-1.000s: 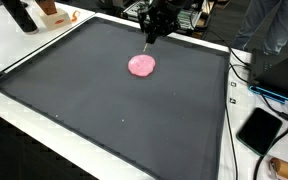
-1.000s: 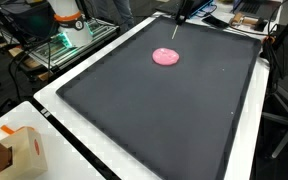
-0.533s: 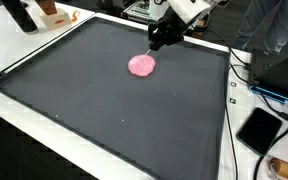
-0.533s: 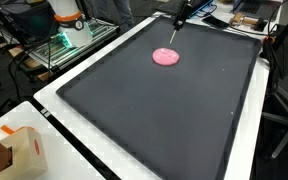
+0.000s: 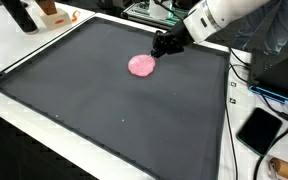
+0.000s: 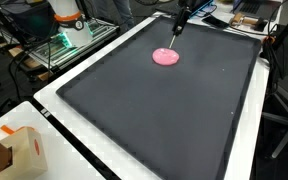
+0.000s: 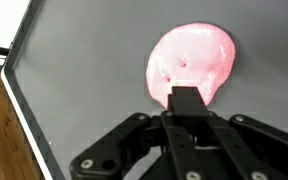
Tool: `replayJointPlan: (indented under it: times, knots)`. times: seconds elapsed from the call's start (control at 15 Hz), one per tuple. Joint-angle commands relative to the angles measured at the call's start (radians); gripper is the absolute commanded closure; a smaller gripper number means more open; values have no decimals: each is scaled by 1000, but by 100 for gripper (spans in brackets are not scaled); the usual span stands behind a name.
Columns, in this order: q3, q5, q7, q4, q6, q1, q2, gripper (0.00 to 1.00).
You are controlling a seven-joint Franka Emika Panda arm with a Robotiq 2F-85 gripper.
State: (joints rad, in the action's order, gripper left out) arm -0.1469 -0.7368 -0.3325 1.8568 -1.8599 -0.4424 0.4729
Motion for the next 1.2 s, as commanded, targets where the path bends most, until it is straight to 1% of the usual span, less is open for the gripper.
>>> replayJointPlan:
  times: [0.0,0.27,0.73,0.93,1.13]
  knots:
    - [3,-86,-78,-37,58,-34,57,97]
    - [-4,-139,-129,-51,86,-53,91,97]
    - [-15,-192,-179,-55,102,-73,120,97]
    - [-20,-191,-185,-60,113,-74,126,97]
    - [-28,-169,-164,-71,127,-66,129,97]
